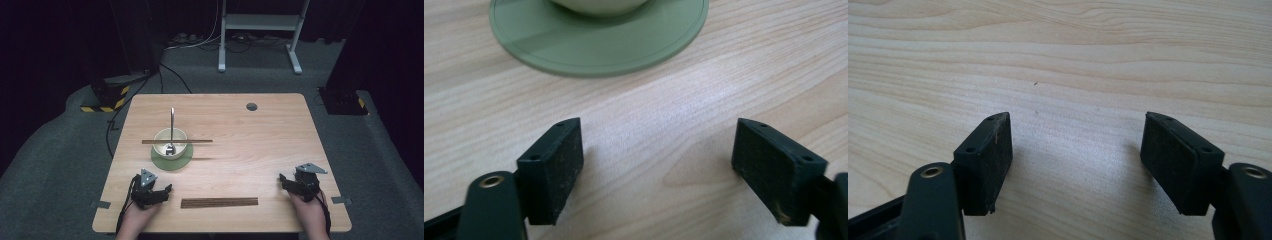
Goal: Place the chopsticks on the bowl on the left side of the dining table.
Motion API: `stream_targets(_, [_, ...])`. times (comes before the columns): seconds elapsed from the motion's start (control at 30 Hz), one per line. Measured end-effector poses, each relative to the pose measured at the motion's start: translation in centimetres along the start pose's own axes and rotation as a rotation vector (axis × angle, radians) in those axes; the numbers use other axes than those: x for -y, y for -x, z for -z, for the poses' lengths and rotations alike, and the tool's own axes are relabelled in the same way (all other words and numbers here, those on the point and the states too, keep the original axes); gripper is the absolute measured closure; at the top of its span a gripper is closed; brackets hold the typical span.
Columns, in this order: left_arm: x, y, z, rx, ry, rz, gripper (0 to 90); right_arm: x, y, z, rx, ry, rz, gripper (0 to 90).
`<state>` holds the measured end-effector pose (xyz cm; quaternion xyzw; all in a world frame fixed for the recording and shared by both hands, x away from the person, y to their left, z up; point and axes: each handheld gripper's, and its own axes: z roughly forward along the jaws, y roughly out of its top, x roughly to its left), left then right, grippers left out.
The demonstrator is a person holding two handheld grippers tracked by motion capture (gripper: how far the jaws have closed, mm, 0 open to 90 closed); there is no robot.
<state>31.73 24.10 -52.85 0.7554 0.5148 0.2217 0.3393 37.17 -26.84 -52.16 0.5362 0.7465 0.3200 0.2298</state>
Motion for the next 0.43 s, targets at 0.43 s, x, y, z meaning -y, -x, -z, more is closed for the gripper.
stream_targets(0.43, [-0.07,0.18,-0.16,0.020,-0.005,-0.013,16.1,0.02,-0.92,-0.06,0.007,-0.015,0.011,21.6])
